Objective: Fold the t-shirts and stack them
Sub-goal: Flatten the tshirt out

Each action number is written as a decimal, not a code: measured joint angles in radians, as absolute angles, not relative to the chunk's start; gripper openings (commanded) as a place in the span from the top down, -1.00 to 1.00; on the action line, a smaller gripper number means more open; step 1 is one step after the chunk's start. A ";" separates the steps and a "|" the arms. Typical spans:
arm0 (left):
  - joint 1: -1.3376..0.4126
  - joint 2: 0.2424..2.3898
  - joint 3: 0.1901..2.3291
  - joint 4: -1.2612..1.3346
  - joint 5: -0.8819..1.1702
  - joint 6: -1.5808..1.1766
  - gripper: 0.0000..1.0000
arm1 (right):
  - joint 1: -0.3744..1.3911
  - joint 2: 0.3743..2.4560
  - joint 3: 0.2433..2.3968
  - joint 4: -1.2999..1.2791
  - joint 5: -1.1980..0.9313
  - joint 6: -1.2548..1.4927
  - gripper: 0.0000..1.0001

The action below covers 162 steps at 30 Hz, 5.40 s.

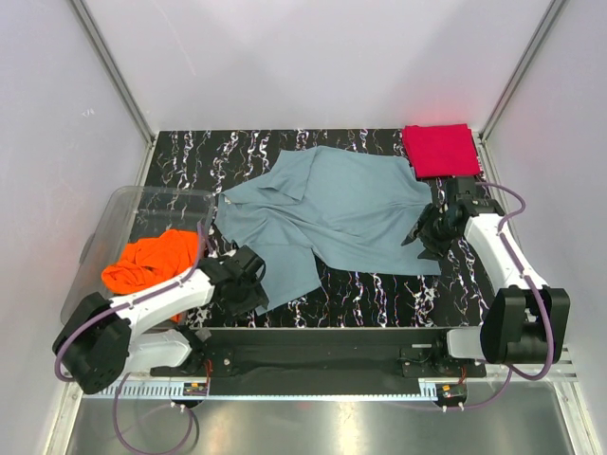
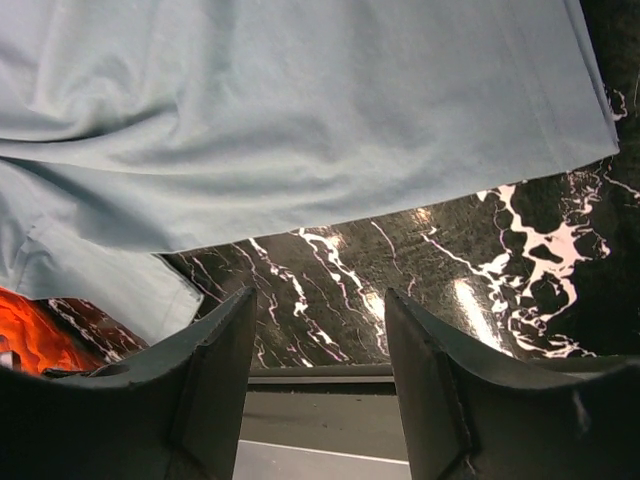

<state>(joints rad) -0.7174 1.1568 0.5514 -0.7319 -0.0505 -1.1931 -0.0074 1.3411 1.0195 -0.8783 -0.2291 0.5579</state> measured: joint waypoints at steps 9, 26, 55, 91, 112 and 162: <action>-0.718 1.228 0.579 -0.728 -0.052 -1.206 0.17 | -0.007 1.340 1.004 -0.877 -0.226 0.573 -0.22; -0.714 1.287 0.704 -0.696 -0.073 -0.954 1.00 | -0.078 1.324 0.936 -0.881 -0.145 0.661 -0.18; -0.696 1.141 0.987 -0.706 -0.026 -0.517 1.00 | -0.348 1.526 0.762 -0.639 -0.190 0.765 0.80; -0.647 0.861 2.161 -0.774 0.032 0.027 1.00 | -0.347 0.506 1.641 -0.971 -0.119 0.686 1.00; -0.538 1.836 2.308 -0.368 -0.023 0.180 1.00 | -0.346 0.862 1.260 -0.736 0.109 0.665 1.00; -0.195 2.045 2.024 -0.252 0.385 -0.374 1.00 | -0.345 1.586 1.422 -0.559 -0.038 0.573 1.00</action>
